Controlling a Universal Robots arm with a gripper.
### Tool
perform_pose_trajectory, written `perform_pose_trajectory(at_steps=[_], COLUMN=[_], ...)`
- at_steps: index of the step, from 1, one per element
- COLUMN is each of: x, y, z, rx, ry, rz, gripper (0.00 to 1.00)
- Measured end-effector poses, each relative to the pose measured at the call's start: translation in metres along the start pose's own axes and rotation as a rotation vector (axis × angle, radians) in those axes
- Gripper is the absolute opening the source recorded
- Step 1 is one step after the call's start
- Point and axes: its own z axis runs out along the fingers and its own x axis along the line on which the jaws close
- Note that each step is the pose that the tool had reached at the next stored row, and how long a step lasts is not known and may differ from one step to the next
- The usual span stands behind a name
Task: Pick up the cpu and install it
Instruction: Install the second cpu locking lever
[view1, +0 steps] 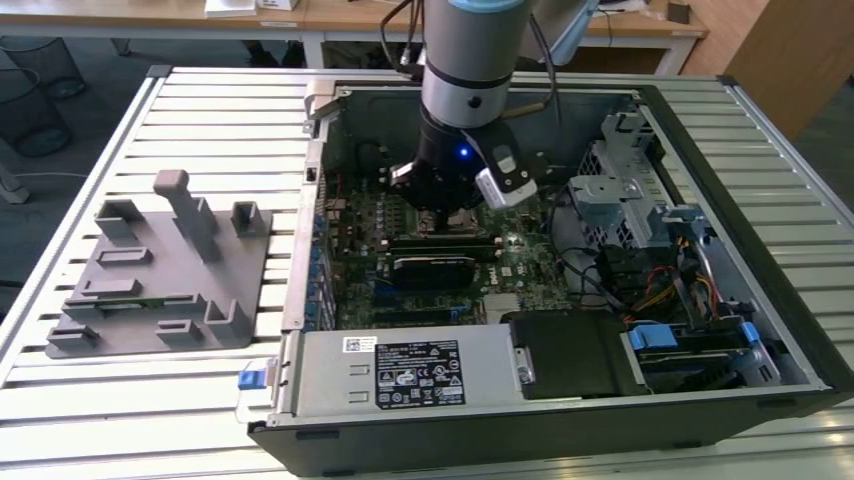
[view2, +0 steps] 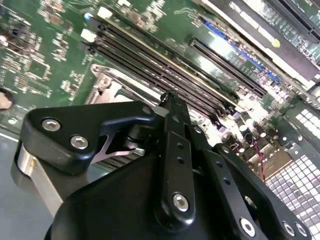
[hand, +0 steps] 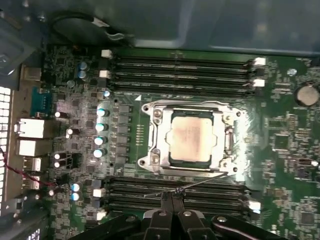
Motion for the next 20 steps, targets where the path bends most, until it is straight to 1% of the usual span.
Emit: perform_pose_trajectory(at_steps=[4,9,13,15,20], x=[0.0047,0.0048,0.0056,0.0062,0.0073], y=[0.0001,-0.0001,-0.0002,-0.0002,-0.0004], z=[0.0045,0.0088,0.0118,0.0136,0.0184], rx=[-0.0002,-0.0028,-0.0131,-0.0204,-0.0285], ry=[0.0,-0.0001,-0.0006,-0.0009,-0.0014], rz=[0.0,0.0,-0.001,-0.001,-0.001], gripper=[0.11,0.11,0.11,0.11,0.11])
